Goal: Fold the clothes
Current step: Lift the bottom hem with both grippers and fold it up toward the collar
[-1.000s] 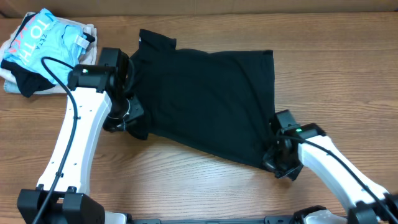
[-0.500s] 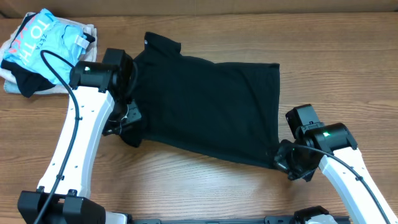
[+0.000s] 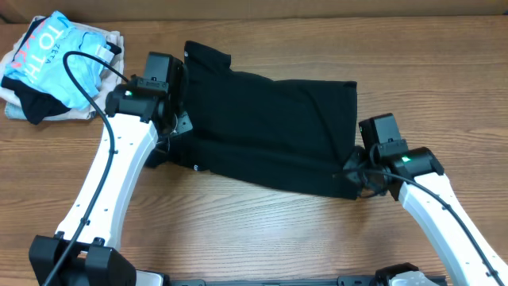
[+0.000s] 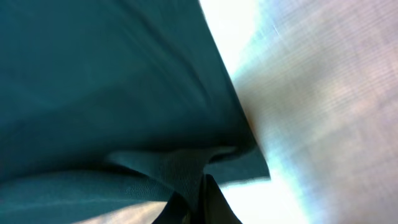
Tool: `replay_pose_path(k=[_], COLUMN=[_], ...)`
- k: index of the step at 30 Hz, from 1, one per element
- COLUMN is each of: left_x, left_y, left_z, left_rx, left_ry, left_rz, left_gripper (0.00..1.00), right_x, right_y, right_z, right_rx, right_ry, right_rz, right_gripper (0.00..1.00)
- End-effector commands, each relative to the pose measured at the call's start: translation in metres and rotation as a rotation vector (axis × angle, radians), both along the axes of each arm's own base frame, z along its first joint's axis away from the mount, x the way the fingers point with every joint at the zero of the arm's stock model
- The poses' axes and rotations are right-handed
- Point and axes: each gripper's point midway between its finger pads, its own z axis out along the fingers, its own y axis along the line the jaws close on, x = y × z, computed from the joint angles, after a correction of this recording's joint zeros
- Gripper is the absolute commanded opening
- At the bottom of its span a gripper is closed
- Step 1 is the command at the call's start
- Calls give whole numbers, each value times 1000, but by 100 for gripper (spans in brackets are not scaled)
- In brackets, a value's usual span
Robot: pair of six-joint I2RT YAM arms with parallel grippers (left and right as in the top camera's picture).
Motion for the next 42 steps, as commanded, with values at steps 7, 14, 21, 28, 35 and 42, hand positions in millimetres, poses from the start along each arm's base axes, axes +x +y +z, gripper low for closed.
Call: replay_pose_path(k=[7, 14, 21, 28, 35, 42], left_x=[29, 53, 74, 74, 66, 37], left_y=[12, 10, 9, 9, 11, -12], left_z=[-15, -26, -68, -99, -67, -22], left_rx=[65, 71, 102, 127, 174, 40], left_ry=[-160, -244, -207, -135, -45, 116], left_rz=[70, 53, 40, 11, -86, -149], left_gripper=[4, 4, 4, 86, 100, 100], right_x=[54, 65, 69, 68, 69, 74], right_y=[1, -4, -11, -11, 6, 19], right_z=[-16, -42, -43, -44, -19, 40], right_rx=[-46, -84, -83, -87, 34, 41], right_ry=[-97, -65, -73, -71, -28, -27], right_rz=[21, 6, -19, -1, 60, 203], right_gripper=[4, 4, 4, 61, 83, 93])
